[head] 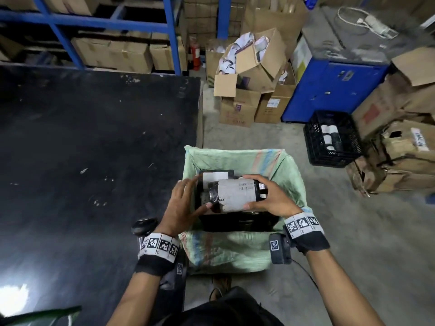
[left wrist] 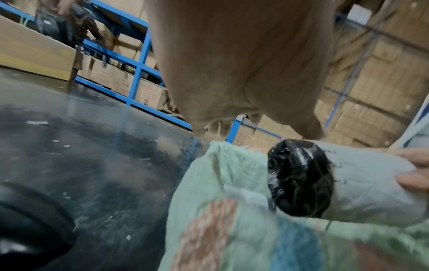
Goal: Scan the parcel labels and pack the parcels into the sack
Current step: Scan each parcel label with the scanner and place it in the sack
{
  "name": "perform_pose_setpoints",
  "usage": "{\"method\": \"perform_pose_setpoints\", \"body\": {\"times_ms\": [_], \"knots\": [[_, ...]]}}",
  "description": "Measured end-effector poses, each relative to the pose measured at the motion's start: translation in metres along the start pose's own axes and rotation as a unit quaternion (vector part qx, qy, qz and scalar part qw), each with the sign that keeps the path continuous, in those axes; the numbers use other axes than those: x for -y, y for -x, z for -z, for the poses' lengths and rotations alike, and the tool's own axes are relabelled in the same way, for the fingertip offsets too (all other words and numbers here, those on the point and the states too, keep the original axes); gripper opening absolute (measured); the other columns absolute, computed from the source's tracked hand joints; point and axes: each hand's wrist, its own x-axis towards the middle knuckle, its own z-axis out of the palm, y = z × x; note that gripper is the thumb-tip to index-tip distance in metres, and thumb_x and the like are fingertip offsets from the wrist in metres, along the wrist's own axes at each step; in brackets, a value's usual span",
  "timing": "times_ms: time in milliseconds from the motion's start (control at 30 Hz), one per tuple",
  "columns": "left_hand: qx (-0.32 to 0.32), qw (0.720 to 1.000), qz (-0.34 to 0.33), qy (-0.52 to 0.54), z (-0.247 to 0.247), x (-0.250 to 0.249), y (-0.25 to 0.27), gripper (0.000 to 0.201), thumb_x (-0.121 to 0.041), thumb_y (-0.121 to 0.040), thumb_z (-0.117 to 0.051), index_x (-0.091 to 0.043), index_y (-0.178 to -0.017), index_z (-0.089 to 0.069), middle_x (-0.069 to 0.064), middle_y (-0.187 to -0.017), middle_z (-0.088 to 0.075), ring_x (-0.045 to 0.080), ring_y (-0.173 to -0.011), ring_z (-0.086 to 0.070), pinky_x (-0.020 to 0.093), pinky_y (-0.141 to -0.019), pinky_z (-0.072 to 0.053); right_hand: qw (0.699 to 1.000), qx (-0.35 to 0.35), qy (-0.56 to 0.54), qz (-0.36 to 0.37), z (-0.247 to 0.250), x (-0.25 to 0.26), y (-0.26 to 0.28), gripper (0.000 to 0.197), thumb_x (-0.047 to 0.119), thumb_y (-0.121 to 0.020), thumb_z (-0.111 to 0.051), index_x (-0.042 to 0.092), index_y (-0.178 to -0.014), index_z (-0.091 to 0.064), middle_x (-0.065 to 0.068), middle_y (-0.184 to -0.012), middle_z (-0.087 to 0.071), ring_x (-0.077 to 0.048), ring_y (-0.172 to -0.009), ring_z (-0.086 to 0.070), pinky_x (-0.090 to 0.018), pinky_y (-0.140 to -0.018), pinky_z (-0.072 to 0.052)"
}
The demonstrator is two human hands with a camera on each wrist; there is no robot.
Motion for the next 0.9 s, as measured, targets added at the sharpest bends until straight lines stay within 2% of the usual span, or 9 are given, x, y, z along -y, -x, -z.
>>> {"method": "perform_pose_setpoints", "body": {"times_ms": [67,133,200,233,367,567,667,767,900], "knots": [[-0.014,0.997,0.054,-0.059,-0.016,0.006,-0.001,0.094,-0.066,-0.087,-0.061,-0.01,-0.158,-0.036,0.027,-0.163,-0.032,0.046,-0.153,-0.027,0.058,-0.124,-0.028,0.999,-0.007,0.002,-0.037,0.015,-0.02,-0.009,0.08,0.014,-0.061,-0.093,0.03,-0.131,-0.058,0.009,-0.125,-0.062,-0.008,-0.118,-0.057,-0.028,-0.105,-0.046],[-0.025,0.993,0.065,-0.097,-0.029,0.011,-0.001,0.094,-0.072,-0.091,-0.045,-0.006,-0.158,-0.035,0.031,-0.164,-0.028,0.049,-0.154,-0.025,0.062,-0.122,-0.03,0.997,-0.027,-0.004,-0.069,0.028,-0.034,-0.019,0.08,0.004,-0.061,-0.091,0.022,-0.131,-0.058,0.006,-0.12,-0.063,-0.014,-0.115,-0.058,-0.029,-0.104,-0.047],[-0.022,0.991,0.083,-0.099,-0.037,0.013,0.0,0.105,-0.084,-0.09,-0.024,-0.007,-0.161,-0.028,0.025,-0.169,-0.019,0.042,-0.158,-0.016,0.055,-0.127,-0.023,0.994,-0.051,-0.006,-0.099,0.038,-0.047,-0.032,0.08,0.0,-0.06,-0.09,0.02,-0.131,-0.058,0.003,-0.121,-0.062,-0.017,-0.117,-0.056,-0.026,-0.097,-0.046],[-0.022,0.991,0.095,-0.092,-0.04,0.013,0.001,0.106,-0.084,-0.091,-0.022,-0.007,-0.163,-0.022,0.021,-0.171,-0.013,0.037,-0.16,-0.01,0.05,-0.13,-0.018,0.992,-0.059,-0.004,-0.112,0.042,-0.051,-0.04,0.08,-0.001,-0.061,-0.09,0.02,-0.131,-0.058,0.002,-0.121,-0.061,-0.018,-0.116,-0.056,-0.025,-0.094,-0.044],[-0.035,0.991,0.101,-0.085,-0.043,0.012,0.004,0.094,-0.057,-0.099,-0.046,-0.002,-0.164,-0.007,0.012,-0.173,-0.003,0.026,-0.161,0.002,0.045,-0.132,-0.011,0.989,-0.074,0.018,-0.131,0.048,-0.065,-0.071,0.078,-0.002,-0.063,-0.087,0.018,-0.132,-0.056,0.002,-0.121,-0.056,-0.014,-0.11,-0.051,-0.022,-0.089,-0.04],[-0.043,0.989,0.107,-0.09,-0.046,0.019,0.004,0.093,-0.06,-0.093,-0.036,-0.001,-0.163,-0.014,0.015,-0.172,-0.014,0.028,-0.16,-0.009,0.042,-0.13,-0.014,0.983,-0.07,0.053,-0.161,0.036,-0.093,-0.108,0.08,-0.004,-0.066,-0.084,0.019,-0.136,-0.053,-0.003,-0.121,-0.054,-0.021,-0.114,-0.053,-0.024,-0.09,-0.041],[-0.041,0.989,0.108,-0.087,-0.047,0.021,0.004,0.092,-0.055,-0.094,-0.044,-0.001,-0.163,-0.014,0.013,-0.172,-0.014,0.028,-0.16,-0.009,0.041,-0.13,-0.014,0.977,-0.061,0.082,-0.186,0.03,-0.107,-0.114,0.083,-0.003,-0.071,-0.081,0.017,-0.145,-0.048,-0.007,-0.138,-0.052,-0.025,-0.131,-0.049,-0.03,-0.106,-0.042],[-0.039,0.989,0.113,-0.081,-0.048,0.024,0.003,0.092,-0.029,-0.096,-0.067,-0.004,-0.164,-0.011,0.01,-0.172,-0.012,0.027,-0.16,-0.008,0.044,-0.131,-0.016,0.976,-0.06,0.081,-0.191,0.026,-0.115,-0.117,0.083,-0.002,-0.075,-0.078,0.021,-0.147,-0.045,-0.005,-0.148,-0.046,-0.027,-0.138,-0.043,-0.031,-0.111,-0.038],[-0.043,0.988,0.122,-0.078,-0.049,0.024,0.001,0.096,-0.014,-0.091,-0.074,-0.005,-0.164,-0.012,0.01,-0.173,-0.014,0.027,-0.16,-0.009,0.042,-0.13,-0.013,0.973,-0.067,0.083,-0.205,0.025,-0.115,-0.119,0.083,0.0,-0.076,-0.078,0.022,-0.148,-0.043,-0.006,-0.15,-0.044,-0.026,-0.136,-0.043,-0.029,-0.108,-0.039]]}}
